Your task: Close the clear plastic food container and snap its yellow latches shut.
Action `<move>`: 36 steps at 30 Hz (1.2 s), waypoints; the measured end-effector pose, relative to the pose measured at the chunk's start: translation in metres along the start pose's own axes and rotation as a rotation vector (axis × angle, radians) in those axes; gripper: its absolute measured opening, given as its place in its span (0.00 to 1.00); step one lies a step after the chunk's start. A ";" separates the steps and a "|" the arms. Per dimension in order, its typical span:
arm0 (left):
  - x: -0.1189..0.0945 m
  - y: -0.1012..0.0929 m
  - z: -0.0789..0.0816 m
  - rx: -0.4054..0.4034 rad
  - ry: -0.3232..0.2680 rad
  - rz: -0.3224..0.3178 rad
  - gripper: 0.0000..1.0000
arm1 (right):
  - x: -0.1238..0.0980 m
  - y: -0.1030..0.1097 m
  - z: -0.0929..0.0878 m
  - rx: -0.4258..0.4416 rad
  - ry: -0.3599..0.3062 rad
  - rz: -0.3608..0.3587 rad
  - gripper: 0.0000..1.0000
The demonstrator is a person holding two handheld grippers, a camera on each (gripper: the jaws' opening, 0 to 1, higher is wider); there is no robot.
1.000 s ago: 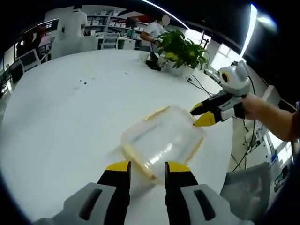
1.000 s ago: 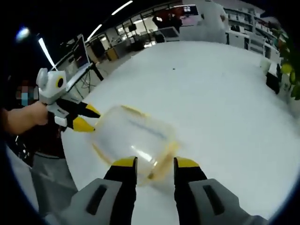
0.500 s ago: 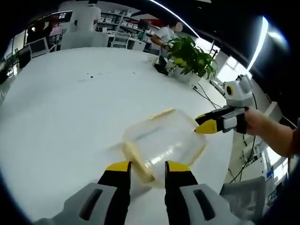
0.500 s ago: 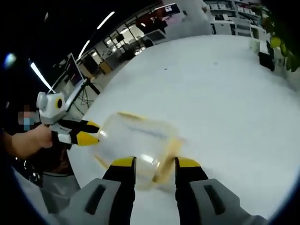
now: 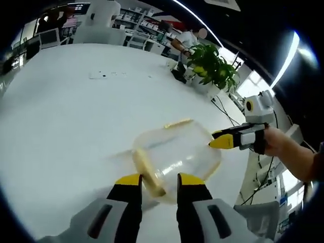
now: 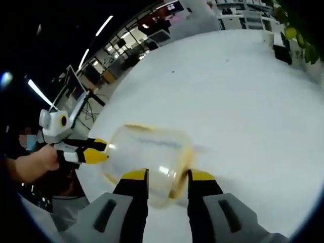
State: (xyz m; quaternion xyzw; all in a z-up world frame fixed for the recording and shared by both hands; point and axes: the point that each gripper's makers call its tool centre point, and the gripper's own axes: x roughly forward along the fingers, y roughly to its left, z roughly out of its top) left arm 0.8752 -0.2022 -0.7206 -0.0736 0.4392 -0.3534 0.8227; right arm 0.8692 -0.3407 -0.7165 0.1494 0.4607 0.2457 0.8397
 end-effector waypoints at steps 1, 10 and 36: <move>0.001 0.000 0.000 -0.016 -0.001 -0.009 0.18 | 0.000 0.001 0.001 0.001 0.001 -0.001 0.25; -0.009 0.003 -0.006 -0.066 -0.013 -0.049 0.16 | 0.001 -0.004 0.003 0.004 -0.011 -0.008 0.25; 0.002 -0.035 0.045 0.638 0.029 -0.133 0.18 | -0.009 0.015 0.017 -0.467 -0.074 -0.121 0.24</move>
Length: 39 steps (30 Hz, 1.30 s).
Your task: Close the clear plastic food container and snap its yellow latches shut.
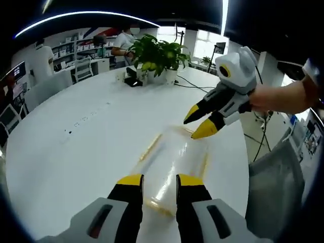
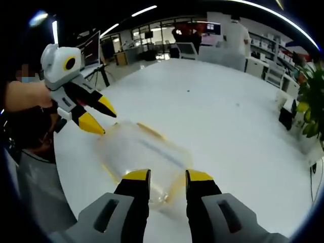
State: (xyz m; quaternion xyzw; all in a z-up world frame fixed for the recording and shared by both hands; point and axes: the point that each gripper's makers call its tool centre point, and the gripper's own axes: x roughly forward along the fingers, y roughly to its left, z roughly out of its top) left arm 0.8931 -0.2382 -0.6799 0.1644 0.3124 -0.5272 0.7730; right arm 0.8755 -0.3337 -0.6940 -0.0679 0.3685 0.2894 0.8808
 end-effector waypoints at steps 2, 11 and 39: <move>0.005 -0.001 0.002 0.025 0.013 -0.018 0.18 | 0.002 0.003 0.002 -0.016 0.003 0.015 0.23; 0.017 -0.005 0.009 0.076 0.034 -0.053 0.18 | 0.009 0.010 0.006 -0.035 0.015 0.062 0.21; 0.048 0.004 0.024 0.191 0.098 -0.127 0.23 | 0.008 0.062 -0.021 -0.394 0.076 0.256 0.26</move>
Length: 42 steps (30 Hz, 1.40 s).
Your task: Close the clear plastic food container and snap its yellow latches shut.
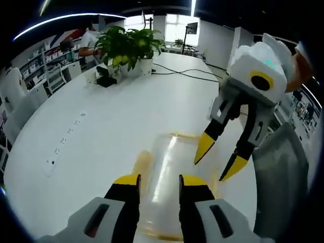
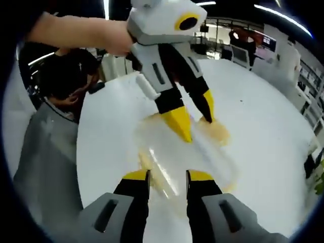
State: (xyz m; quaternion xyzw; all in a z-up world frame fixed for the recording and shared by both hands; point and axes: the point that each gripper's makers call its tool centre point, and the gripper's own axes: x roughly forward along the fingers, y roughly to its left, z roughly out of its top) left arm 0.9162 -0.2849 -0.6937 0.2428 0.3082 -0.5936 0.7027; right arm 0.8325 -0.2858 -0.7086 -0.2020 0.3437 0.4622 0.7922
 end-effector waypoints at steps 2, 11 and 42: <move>0.000 -0.001 0.000 0.009 0.008 -0.002 0.23 | 0.001 0.001 -0.001 -0.050 0.006 -0.016 0.27; 0.007 0.000 -0.004 0.042 0.053 -0.045 0.25 | 0.009 0.004 0.002 -0.240 0.014 -0.103 0.27; 0.026 -0.018 -0.017 -0.086 0.302 -0.362 0.32 | 0.025 0.007 -0.002 -0.547 0.114 -0.270 0.25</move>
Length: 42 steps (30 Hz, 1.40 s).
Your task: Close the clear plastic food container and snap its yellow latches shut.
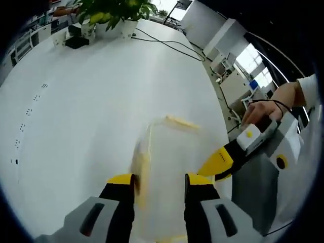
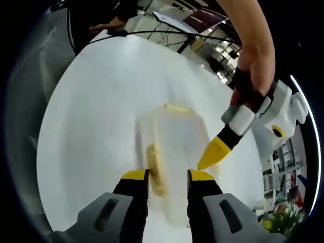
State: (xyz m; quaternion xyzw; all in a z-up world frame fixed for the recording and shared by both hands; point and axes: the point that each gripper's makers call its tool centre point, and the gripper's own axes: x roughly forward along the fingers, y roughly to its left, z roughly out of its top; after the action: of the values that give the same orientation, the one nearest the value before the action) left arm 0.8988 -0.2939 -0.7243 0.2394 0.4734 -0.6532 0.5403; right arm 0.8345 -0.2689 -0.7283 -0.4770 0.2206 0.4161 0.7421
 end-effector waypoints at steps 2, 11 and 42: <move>0.000 0.000 0.000 -0.003 0.003 -0.007 0.31 | 0.001 0.000 0.000 -0.002 0.001 -0.004 0.25; 0.009 -0.003 -0.001 -0.042 -0.007 -0.071 0.28 | -0.001 -0.003 -0.003 -0.009 0.017 -0.018 0.22; -0.043 0.010 0.017 -0.006 -0.453 0.275 0.39 | -0.016 -0.014 0.000 0.258 -0.083 -0.023 0.39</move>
State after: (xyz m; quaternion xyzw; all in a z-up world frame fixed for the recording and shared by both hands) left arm 0.9243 -0.2879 -0.6853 0.1473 0.3054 -0.6090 0.7170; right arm 0.8371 -0.2785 -0.7093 -0.3627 0.2361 0.3952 0.8103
